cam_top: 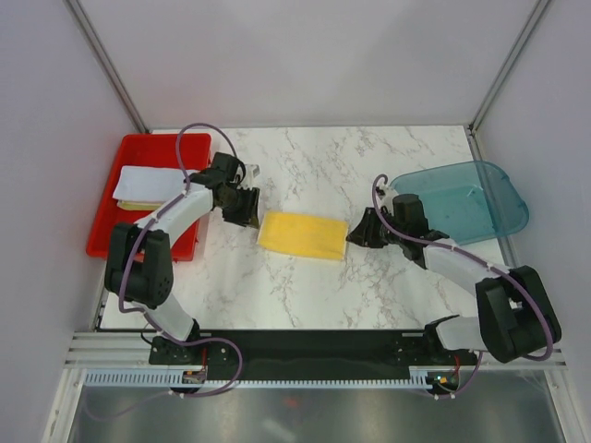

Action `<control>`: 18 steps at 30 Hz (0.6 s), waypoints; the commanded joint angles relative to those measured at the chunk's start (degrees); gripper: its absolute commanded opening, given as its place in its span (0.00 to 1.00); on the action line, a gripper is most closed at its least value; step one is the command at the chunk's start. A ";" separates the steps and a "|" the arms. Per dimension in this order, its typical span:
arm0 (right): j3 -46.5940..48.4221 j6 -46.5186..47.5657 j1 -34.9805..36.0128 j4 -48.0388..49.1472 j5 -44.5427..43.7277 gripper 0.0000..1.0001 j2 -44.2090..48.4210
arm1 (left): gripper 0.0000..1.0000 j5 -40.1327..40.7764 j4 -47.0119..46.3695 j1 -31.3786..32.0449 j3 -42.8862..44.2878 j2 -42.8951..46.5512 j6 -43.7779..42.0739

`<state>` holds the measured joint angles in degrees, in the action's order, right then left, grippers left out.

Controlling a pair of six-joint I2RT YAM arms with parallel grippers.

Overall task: Fold and stack the towels
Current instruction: Fold the towel

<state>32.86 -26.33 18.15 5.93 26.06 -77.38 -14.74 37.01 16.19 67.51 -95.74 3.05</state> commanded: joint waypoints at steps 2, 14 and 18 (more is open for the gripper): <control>5.63 -1.17 0.04 -9.00 -5.76 0.35 3.47 | 0.49 -0.18 2.71 0.34 6.40 4.60 3.98; 6.86 -8.06 2.59 11.03 -0.05 0.31 -12.95 | 0.44 -8.73 -9.85 4.47 1.58 -7.77 9.16; 7.91 -2.07 1.54 9.72 0.13 0.30 -19.28 | 0.45 0.12 -10.12 4.47 0.17 -9.11 11.01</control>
<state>39.77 -32.29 20.49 13.21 25.23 -93.95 -20.75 28.97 20.95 68.38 -104.75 10.63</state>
